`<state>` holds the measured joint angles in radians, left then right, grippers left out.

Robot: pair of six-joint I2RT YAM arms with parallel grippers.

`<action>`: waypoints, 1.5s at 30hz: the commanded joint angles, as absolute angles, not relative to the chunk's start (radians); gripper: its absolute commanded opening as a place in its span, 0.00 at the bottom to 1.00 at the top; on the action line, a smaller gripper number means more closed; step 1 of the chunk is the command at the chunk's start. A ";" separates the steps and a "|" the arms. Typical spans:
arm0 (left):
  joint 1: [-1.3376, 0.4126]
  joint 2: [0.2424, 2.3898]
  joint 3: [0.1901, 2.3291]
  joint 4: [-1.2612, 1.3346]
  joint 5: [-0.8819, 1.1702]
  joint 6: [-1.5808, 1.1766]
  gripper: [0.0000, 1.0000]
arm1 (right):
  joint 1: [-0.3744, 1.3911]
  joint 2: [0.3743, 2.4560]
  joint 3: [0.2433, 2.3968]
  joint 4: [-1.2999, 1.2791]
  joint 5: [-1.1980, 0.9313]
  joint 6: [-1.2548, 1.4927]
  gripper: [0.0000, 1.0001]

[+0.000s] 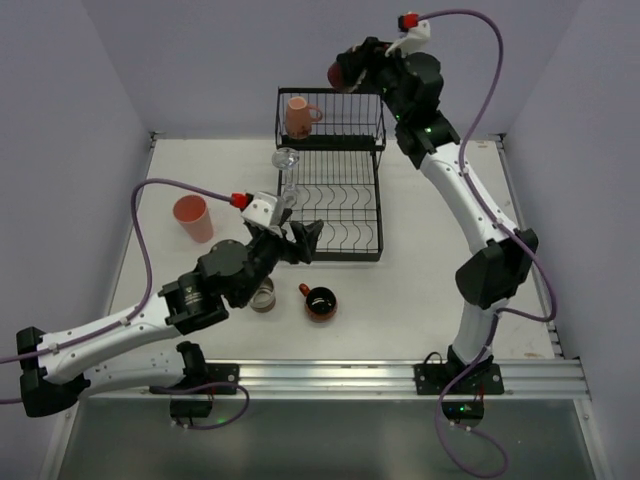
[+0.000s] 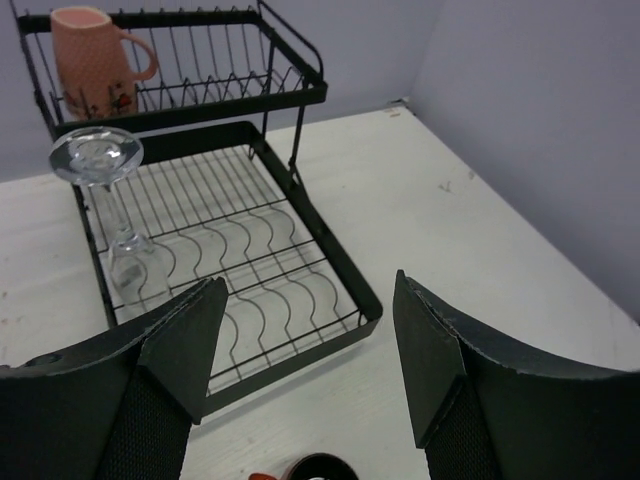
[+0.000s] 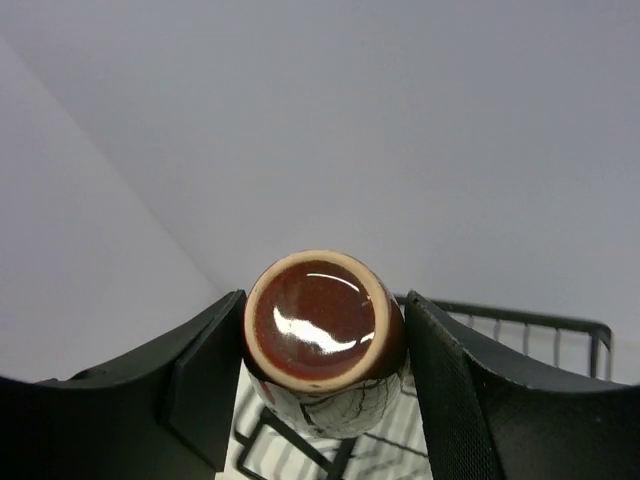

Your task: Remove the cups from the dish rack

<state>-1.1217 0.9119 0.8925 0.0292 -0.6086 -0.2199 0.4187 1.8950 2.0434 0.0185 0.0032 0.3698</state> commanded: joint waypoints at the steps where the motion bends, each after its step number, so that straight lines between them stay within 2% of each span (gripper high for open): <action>1: -1.123 0.968 0.992 0.199 -0.532 -0.245 0.70 | 0.387 1.745 1.940 0.193 -0.142 0.575 0.32; 4: -1.123 1.011 1.015 0.260 -0.483 -0.259 0.65 | 0.385 1.579 1.772 0.288 -0.182 0.664 0.32; 6: -1.121 1.028 1.038 0.287 -0.463 -0.282 0.61 | 0.374 1.493 1.587 0.363 -0.216 0.713 0.32; 11: -1.077 1.084 1.068 0.373 -0.310 -0.415 0.59 | 0.330 1.217 1.173 0.559 -0.325 0.943 0.31; 17: -1.011 1.161 1.081 0.428 -0.134 -0.563 0.60 | 0.319 1.060 0.941 0.620 -0.391 1.057 0.31; 31: -0.988 1.210 1.089 0.465 -0.097 -0.607 0.60 | 0.313 0.976 0.799 0.686 -0.468 1.184 0.31; 35: -0.986 1.235 1.100 0.482 -0.077 -0.595 0.53 | 0.310 0.979 0.759 0.755 -0.502 1.250 0.31; 38: -0.986 1.241 1.108 0.473 -0.038 -0.594 0.51 | 0.305 0.957 0.735 0.753 -0.462 1.240 0.31; 39: -0.986 1.232 1.112 0.441 -0.041 -0.594 0.52 | 0.296 0.945 0.733 0.753 -0.450 1.235 0.31; 43: -0.986 1.175 1.085 0.374 -0.060 -0.600 0.67 | 0.281 0.939 0.735 0.752 -0.422 1.216 0.31; 45: -0.986 1.137 1.060 0.344 -0.078 -0.612 0.70 | 0.268 0.943 0.738 0.752 -0.422 1.218 0.31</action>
<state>-0.9947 1.2076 1.0683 0.3923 -0.0574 -0.5922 0.2821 0.9764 0.7151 0.6495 -0.4549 1.2011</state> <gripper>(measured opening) 0.681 0.636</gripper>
